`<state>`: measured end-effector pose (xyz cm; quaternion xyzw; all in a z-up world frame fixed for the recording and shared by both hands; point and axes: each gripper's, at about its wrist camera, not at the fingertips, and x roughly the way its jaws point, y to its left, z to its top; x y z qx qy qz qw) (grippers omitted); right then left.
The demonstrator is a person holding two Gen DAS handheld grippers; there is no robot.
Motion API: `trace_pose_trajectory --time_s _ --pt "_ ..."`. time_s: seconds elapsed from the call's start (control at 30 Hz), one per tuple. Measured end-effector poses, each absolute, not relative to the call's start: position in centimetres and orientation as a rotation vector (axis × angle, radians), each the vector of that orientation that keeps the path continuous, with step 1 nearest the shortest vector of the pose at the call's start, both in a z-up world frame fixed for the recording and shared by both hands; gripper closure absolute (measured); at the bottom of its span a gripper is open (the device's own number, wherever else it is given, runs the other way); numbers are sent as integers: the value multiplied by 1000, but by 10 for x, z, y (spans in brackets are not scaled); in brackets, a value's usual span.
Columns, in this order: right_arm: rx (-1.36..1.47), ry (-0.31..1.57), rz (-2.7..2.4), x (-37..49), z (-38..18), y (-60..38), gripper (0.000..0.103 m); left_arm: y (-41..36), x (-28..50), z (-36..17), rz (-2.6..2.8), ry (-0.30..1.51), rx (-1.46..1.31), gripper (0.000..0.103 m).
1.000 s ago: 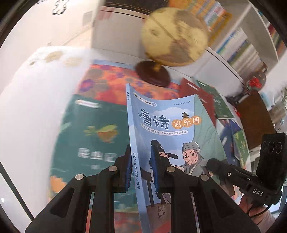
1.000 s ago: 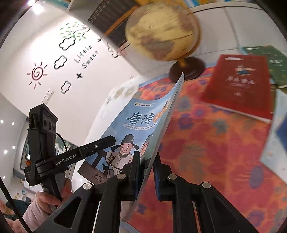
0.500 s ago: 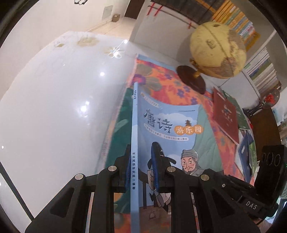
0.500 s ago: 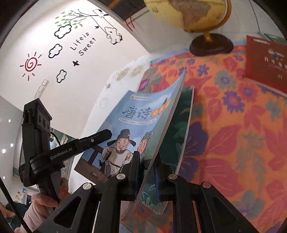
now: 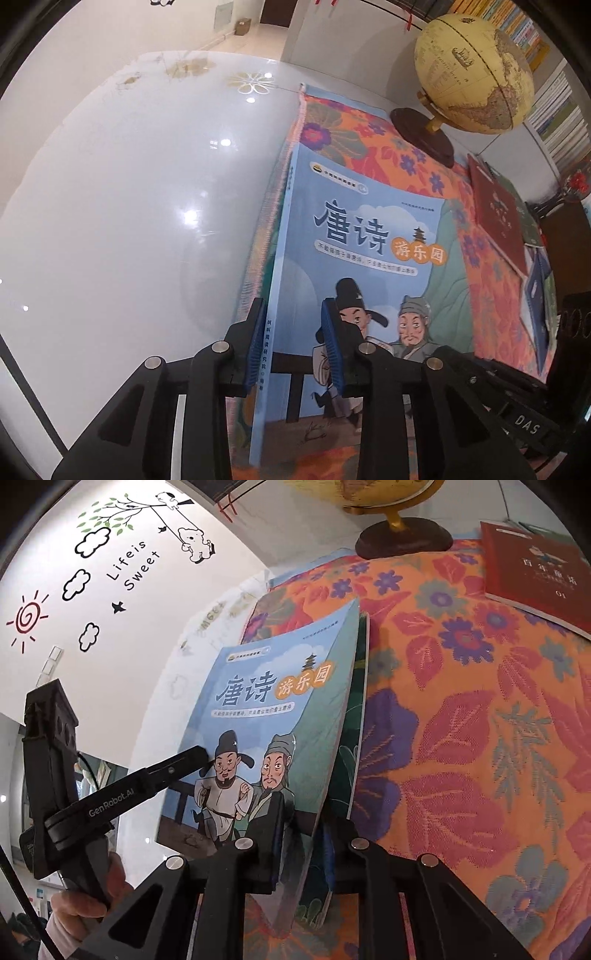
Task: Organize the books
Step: 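Carry the blue book with the left gripper onto the green book, then open the left gripper to release the blue book and withdraw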
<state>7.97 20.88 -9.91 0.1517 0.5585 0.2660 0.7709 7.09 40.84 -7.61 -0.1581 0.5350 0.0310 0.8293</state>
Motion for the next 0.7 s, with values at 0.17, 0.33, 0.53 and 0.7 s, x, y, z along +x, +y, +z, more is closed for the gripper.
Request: trace_pose_trajectory --time_s 0.17,0.33,0.53,0.7 --pt "324 1218 558 77 -100 210 83 412 72 -80 68 1155 -334 77" --pt "300 1227 528 78 -100 215 82 409 71 -79 81 1162 -321 77" --pt "266 1238 508 73 -96 217 75 406 66 -77 104 1173 -291 76" --pt "387 1214 480 75 -88 186 47 389 61 -65 141 1172 -219 75"
